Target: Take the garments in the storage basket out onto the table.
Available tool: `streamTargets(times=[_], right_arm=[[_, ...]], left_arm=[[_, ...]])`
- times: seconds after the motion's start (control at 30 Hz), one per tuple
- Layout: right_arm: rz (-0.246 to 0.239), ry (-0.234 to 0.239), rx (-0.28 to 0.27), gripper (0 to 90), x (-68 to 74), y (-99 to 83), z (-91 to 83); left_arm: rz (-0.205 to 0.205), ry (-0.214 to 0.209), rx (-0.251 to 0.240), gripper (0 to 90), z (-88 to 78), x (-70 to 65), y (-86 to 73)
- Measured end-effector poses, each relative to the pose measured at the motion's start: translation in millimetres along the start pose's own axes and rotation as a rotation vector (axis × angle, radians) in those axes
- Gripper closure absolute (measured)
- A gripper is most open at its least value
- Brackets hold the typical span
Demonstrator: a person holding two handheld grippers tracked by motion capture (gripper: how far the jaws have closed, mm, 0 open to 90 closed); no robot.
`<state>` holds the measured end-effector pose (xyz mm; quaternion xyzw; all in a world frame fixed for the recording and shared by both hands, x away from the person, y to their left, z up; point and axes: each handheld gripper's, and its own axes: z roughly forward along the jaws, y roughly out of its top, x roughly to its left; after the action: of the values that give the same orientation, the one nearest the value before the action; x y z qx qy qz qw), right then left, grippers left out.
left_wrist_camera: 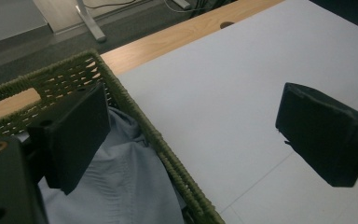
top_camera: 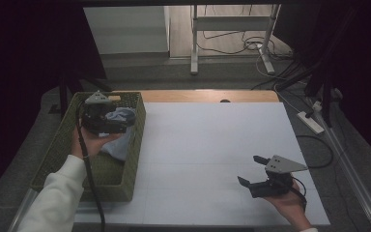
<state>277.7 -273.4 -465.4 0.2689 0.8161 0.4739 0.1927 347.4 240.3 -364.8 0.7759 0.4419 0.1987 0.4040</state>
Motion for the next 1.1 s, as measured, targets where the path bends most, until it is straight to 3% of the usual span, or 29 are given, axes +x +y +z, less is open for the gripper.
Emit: streamTargets(times=[0.27,0.73,1.1], right_arm=[[-0.007,0.0,0.017,8.8,0.8,-1.3,2.6],[0.016,0.016,0.018,8.8,-1.1,-2.6,3.9],[0.007,0.011,0.019,8.8,-0.4,-2.7,4.4]], left_arm=[[-0.026,0.014,0.02,10.0,10.9,12.7,0.1],[-0.029,0.041,0.053,10.5,23.4,26.8,0.8],[-0.065,0.073,0.082,9.5,30.0,45.0,-4.1]])
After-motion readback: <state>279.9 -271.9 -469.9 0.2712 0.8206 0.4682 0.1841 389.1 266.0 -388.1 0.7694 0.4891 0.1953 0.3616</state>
